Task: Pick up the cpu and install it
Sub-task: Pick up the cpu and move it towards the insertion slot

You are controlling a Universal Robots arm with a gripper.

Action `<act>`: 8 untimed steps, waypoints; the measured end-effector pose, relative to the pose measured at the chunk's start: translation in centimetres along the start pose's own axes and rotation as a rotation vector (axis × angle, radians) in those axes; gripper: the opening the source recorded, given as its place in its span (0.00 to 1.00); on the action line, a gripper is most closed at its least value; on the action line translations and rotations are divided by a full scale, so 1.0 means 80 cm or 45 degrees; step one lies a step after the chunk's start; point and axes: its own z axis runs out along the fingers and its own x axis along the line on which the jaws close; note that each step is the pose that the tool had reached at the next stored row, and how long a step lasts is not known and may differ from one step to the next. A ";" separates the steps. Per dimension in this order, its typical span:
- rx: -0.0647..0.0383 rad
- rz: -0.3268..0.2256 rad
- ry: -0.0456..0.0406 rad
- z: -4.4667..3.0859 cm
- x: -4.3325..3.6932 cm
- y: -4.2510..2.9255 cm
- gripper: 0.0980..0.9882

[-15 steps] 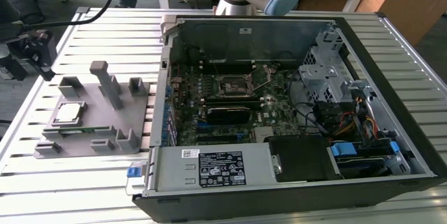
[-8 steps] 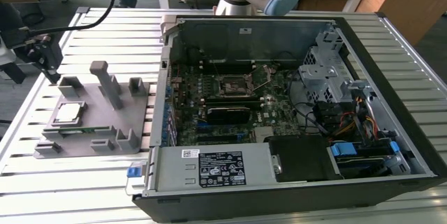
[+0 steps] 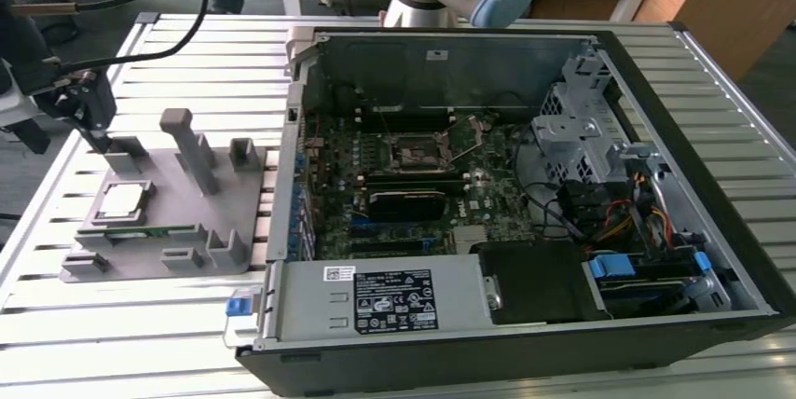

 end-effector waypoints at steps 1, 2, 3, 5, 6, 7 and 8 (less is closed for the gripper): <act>0.000 0.000 0.000 0.0012 0.000 0.0001 0.62; 0.000 0.000 0.000 0.0027 0.000 0.0002 0.62; 0.000 0.000 0.000 0.0039 0.000 0.0002 0.62; 0.000 0.000 0.000 0.0068 0.000 0.0004 0.62; 0.000 0.000 0.000 0.0083 0.000 0.0004 0.63; 0.000 0.000 0.000 0.0098 0.000 0.0004 0.63; 0.000 0.000 0.000 0.0116 0.000 0.0004 0.70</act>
